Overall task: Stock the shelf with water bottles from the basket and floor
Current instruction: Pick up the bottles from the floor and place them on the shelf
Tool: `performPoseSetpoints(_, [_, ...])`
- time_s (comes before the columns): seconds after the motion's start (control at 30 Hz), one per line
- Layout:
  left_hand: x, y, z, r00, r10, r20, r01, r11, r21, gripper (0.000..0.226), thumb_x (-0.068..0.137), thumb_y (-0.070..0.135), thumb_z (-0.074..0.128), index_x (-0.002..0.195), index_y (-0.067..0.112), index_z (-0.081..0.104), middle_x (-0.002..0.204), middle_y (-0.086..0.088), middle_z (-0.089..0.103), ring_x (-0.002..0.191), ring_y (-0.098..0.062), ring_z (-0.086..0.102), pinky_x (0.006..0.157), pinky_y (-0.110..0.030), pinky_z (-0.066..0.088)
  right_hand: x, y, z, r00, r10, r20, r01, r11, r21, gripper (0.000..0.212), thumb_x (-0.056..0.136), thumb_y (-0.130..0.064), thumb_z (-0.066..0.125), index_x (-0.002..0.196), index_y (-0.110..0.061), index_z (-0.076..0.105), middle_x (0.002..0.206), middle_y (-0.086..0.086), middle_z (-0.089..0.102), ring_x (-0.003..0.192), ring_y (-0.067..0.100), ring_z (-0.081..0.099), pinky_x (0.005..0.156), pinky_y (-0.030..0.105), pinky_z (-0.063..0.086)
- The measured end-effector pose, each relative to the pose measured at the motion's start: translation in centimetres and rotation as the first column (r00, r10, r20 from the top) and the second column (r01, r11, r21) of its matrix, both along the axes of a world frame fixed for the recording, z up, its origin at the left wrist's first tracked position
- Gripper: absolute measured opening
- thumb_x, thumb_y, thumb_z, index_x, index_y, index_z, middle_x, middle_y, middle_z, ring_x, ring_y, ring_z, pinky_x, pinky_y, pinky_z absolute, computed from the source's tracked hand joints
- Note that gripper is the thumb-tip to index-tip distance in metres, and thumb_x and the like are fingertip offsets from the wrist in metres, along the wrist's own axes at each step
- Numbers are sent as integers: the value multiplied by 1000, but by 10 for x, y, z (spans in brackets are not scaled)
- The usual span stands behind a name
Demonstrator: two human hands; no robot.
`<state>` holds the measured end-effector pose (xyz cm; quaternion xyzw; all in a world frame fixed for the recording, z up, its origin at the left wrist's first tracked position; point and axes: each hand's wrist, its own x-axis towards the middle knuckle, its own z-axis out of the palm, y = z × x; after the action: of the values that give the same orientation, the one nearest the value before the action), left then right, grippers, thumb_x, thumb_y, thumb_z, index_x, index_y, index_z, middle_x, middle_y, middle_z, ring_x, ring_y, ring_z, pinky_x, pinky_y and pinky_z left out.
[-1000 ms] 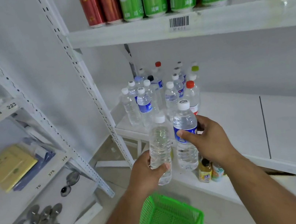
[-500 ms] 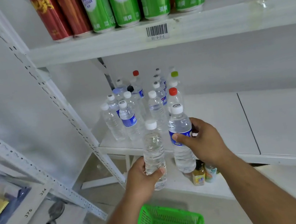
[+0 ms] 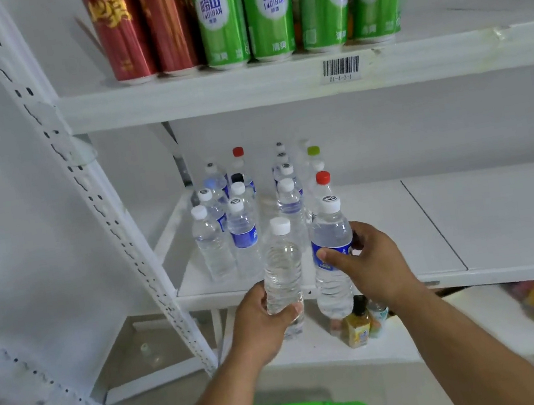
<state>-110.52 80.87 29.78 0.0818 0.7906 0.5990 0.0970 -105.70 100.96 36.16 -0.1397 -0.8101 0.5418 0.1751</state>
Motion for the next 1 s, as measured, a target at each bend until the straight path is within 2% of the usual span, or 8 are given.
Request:
performPoseSetpoints(0.13, [-11,-7,2,999,-39,-4,39,999,-18,33,74,11,82,97,26,65,87,11,74,72,5,68,59,-4,46,0,-12,0,999,-42,8,42,999,-3,43,78,-32,81,118,-31,65,105,-16,71,99,3,65,82,23,52])
performPoseSetpoints(0.2, [-19,-5,2,998,-56,0,56,998,-26,34,74,12,82,98,28,64,88,13,73,70,12,65,58,-2,44,-1,-13,0,998,-60,15,60,998,14,42,78,-31,81,117,-31,65,104,-17,70,98,3,65,81,22,51])
performPoseSetpoints(0.23, [-22,-3,2,998,-64,4,64,997,-31,34,74,14,83,99,27,65,89,13,73,72,12,65,60,-3,45,-2,-12,0,998,-68,17,67,997,25,41,78,-31,81,116,-32,64,104,-18,70,98,3,64,79,20,50])
performPoseSetpoints(0.37, [-37,9,1,997,-67,24,69,996,-57,37,72,24,83,103,31,64,95,12,73,84,0,68,73,-21,52,-12,-3,-1,995,-96,13,95,995,41,39,79,-28,80,113,-33,63,102,-19,68,95,0,63,72,12,44])
performPoseSetpoints(0.5, [-53,24,0,996,-81,31,83,994,-76,41,73,26,83,108,32,63,99,13,70,92,-4,66,75,-22,50,-26,9,-5,995,-97,14,97,995,26,37,79,-27,78,113,-32,64,100,-17,70,93,-1,64,72,12,44])
performPoseSetpoints(0.63, [-72,40,-6,995,-81,64,86,993,-77,42,74,22,83,108,33,62,99,14,70,92,-2,66,73,-19,50,-46,22,-7,995,-97,-7,97,995,-3,34,80,-27,79,110,-34,65,103,-15,69,94,2,64,75,13,46])
performPoseSetpoints(0.8, [-97,57,-18,998,-34,62,40,994,-104,44,71,24,85,109,36,64,101,12,70,95,-6,66,82,-28,53,-73,38,-21,995,-101,6,101,995,-3,34,79,-32,80,109,-39,66,104,-15,70,99,5,64,84,27,53])
performPoseSetpoints(1.0, [-118,74,-24,996,-11,84,20,994,-110,46,72,26,85,113,31,64,104,15,68,98,-5,63,79,-23,46,-91,46,-30,995,-97,37,97,995,8,34,80,-34,80,106,-46,62,105,-21,68,97,1,63,77,17,47])
